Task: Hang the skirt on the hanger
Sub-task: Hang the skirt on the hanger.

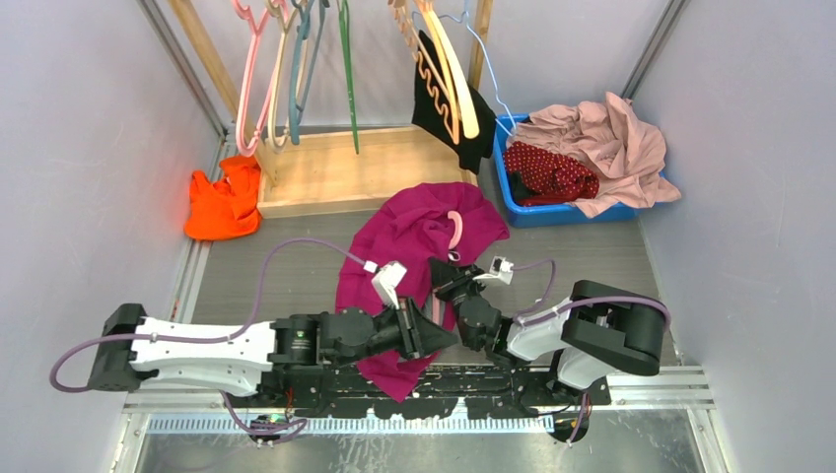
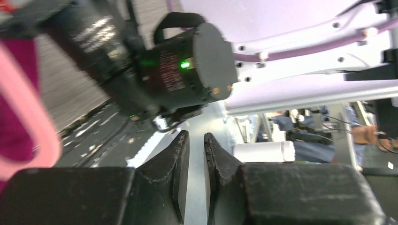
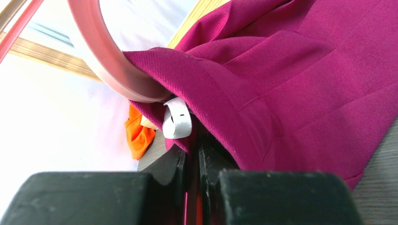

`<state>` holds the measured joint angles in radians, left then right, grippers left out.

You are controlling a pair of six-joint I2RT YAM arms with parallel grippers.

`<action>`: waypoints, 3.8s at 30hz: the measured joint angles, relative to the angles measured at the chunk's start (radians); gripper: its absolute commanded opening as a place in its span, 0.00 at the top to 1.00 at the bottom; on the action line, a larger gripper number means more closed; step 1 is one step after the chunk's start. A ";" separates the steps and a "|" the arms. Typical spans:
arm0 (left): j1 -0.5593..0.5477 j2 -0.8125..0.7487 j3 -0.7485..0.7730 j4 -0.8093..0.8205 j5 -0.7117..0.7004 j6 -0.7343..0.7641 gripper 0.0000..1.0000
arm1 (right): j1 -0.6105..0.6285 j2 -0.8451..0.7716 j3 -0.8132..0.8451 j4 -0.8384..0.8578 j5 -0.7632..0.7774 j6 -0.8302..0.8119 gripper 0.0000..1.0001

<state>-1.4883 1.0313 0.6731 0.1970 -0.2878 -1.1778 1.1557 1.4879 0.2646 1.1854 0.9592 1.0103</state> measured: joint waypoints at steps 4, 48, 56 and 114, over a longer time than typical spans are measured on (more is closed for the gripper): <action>0.000 -0.098 0.003 -0.244 -0.068 -0.015 0.81 | 0.000 0.029 -0.011 0.029 0.000 0.006 0.96; 0.001 -0.029 0.014 -0.703 -0.179 -0.041 0.81 | -0.361 -0.233 0.568 -1.798 -0.733 -0.357 0.37; 0.003 -0.050 0.014 -0.703 -0.180 -0.041 0.81 | -0.416 -0.080 0.619 -1.712 -0.796 -0.452 0.34; 0.037 0.066 -0.018 -0.628 -0.072 -0.044 0.85 | -0.451 -0.328 0.481 -1.825 -0.879 -0.451 0.43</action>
<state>-1.4509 1.0977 0.6556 -0.4309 -0.3595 -1.2221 0.7052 1.1603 0.7452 -0.6392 0.0799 0.5591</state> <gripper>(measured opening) 0.151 0.571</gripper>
